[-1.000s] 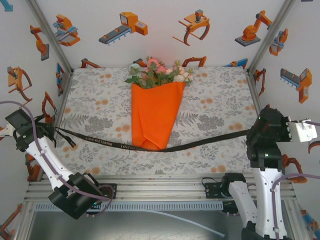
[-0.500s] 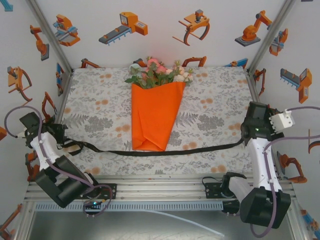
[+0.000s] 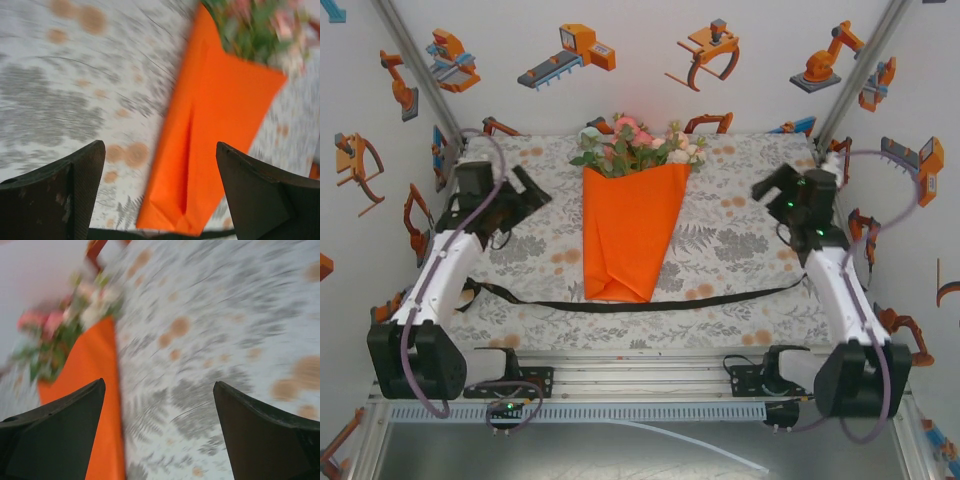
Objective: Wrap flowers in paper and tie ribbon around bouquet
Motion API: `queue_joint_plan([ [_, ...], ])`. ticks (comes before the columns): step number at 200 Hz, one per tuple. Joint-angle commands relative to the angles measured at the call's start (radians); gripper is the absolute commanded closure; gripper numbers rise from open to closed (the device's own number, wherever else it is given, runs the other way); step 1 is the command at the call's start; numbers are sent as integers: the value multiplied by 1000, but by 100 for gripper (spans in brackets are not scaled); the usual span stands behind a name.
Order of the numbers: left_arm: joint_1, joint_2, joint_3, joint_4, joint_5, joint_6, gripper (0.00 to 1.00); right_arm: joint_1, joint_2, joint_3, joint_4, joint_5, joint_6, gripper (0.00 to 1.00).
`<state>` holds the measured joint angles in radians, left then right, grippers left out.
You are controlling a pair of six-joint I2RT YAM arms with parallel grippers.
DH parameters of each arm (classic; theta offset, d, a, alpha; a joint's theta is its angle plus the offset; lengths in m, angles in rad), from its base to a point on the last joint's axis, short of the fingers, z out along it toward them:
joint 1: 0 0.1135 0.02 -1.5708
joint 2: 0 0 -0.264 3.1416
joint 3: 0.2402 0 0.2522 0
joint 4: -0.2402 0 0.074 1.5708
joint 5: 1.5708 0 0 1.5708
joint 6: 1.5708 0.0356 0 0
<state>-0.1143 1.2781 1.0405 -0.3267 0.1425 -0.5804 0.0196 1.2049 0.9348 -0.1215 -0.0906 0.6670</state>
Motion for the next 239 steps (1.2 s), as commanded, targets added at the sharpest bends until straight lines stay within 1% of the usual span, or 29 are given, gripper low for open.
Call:
queue_joint_plan([
  [1, -103, 113, -10, 57, 80, 122, 16, 152, 168, 58, -33, -242, -7, 20],
  [14, -125, 196, 12, 63, 64, 132, 16, 219, 249, 63, -10, -238, 26, 20],
  [19, -130, 225, 22, 67, 53, 143, 16, 253, 287, 52, 30, -236, 38, 20],
  [38, -136, 330, 59, 79, 9, 195, 16, 320, 374, 15, 164, -241, 88, 20],
  [56, -138, 418, 91, 113, 77, 215, 15, 360, 468, 7, 263, -281, 135, 22],
  [72, -138, 494, 122, 138, 165, 205, 15, 377, 534, 5, 323, -294, 168, 24],
  [99, -140, 580, 154, 155, 196, 160, 17, 390, 597, -3, 366, -295, 208, 30],
  [143, -142, 641, 125, 252, 275, 87, 23, 406, 636, -41, 419, -297, 241, 36],
  [180, -141, 641, 57, 401, 348, 5, 28, 413, 666, -51, 444, -314, 248, 46],
  [209, -147, 676, 51, 441, 357, -41, 36, 416, 668, -61, 471, -324, 258, 51],
  [225, -151, 684, 48, 451, 356, -59, 45, 416, 667, -69, 488, -327, 267, 53],
  [239, -154, 682, 39, 462, 359, -73, 54, 417, 666, -71, 498, -333, 272, 54],
])
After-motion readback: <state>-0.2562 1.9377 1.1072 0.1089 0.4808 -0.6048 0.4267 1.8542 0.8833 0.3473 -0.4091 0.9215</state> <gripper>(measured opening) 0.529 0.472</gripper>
